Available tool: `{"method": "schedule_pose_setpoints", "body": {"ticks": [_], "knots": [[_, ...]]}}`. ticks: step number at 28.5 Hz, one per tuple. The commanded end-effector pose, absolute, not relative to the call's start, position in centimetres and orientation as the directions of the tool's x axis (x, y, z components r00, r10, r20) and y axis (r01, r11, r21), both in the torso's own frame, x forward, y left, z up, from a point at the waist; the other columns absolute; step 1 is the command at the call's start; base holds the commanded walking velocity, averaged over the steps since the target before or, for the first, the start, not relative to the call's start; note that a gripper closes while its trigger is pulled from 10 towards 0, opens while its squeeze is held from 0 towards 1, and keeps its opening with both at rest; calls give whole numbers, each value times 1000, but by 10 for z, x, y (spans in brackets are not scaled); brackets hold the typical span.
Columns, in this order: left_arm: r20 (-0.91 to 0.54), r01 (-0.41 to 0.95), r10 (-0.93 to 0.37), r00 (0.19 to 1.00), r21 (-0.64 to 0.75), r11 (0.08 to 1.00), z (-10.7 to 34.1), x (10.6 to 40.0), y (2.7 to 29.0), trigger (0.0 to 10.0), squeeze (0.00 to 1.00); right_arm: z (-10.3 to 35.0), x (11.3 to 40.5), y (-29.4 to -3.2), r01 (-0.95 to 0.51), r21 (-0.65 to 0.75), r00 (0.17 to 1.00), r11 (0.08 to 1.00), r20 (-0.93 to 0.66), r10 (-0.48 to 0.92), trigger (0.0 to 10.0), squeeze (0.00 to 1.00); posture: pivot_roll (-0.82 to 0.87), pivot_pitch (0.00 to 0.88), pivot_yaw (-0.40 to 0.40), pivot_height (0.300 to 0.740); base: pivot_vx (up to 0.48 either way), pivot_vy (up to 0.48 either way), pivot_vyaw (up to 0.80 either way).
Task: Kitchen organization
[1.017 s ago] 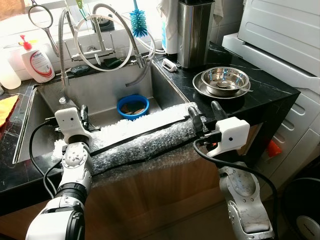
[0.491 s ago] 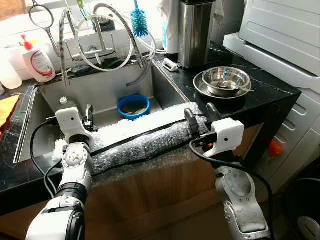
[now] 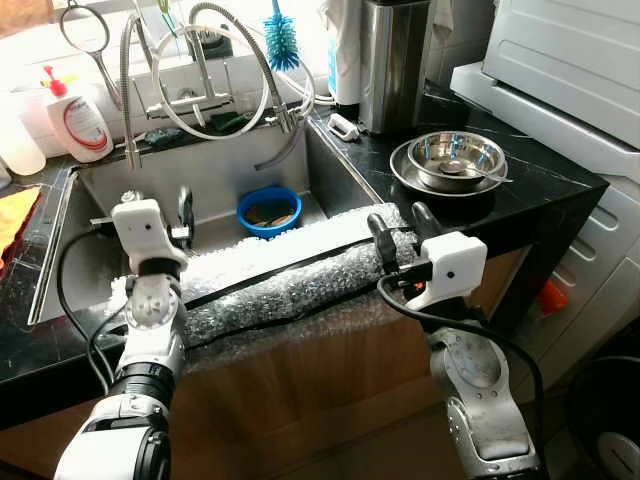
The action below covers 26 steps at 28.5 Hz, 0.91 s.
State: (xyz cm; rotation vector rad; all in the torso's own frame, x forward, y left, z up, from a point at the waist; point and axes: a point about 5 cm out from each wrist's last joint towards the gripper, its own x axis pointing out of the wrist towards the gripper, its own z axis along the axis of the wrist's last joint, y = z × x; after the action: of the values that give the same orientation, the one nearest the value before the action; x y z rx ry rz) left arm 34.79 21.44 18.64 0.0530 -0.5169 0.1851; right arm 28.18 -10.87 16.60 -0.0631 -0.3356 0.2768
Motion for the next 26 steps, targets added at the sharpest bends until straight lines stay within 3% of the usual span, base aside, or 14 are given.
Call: {"method": "schedule_pose_setpoints", "body": {"ticks": [1, 4, 7, 11, 22, 26], "knots": [[595, -191, 102, 797, 87, 978, 216, 338, 218, 10000, 0, 168, 284, -110, -249, -113, 906, 962, 323, 273, 10000, 0, -230, 0, 128, 740, 0, 0, 0], [589, -191, 45, 807, 188, 963, 211, 308, 228, 10000, 0, 169, 286, -112, -235, -107, 907, 966, 332, 257, 10000, 0, -217, 0, 131, 740, 0, 0, 0], [501, -227, 96, 860, 208, 951, 180, 288, 247, 10000, 0, 172, 288, -114, -227, -112, 906, 967, 341, 252, 10000, 0, -214, 0, 128, 740, 0, 0, 0], [471, -272, 163, 867, 174, 946, 170, 269, 255, 10000, 0, 174, 289, -121, -202, -114, 910, 973, 345, 229, 10000, 0, -204, 0, 122, 740, 0, 0, 0], [416, -271, 192, 889, 141, 952, 171, 254, 240, 10000, 0, 174, 292, -126, -182, -100, 916, 978, 344, 206, 10000, 0, -189, 0, 112, 740, 0, 0, 0], [344, -255, 216, 914, 72, 964, 151, 255, 230, 10000, 0, 176, 295, -145, -122, -123, 926, 985, 343, 157, 10000, 0, -214, 0, 111, 740, 0, 0, 0]]}}
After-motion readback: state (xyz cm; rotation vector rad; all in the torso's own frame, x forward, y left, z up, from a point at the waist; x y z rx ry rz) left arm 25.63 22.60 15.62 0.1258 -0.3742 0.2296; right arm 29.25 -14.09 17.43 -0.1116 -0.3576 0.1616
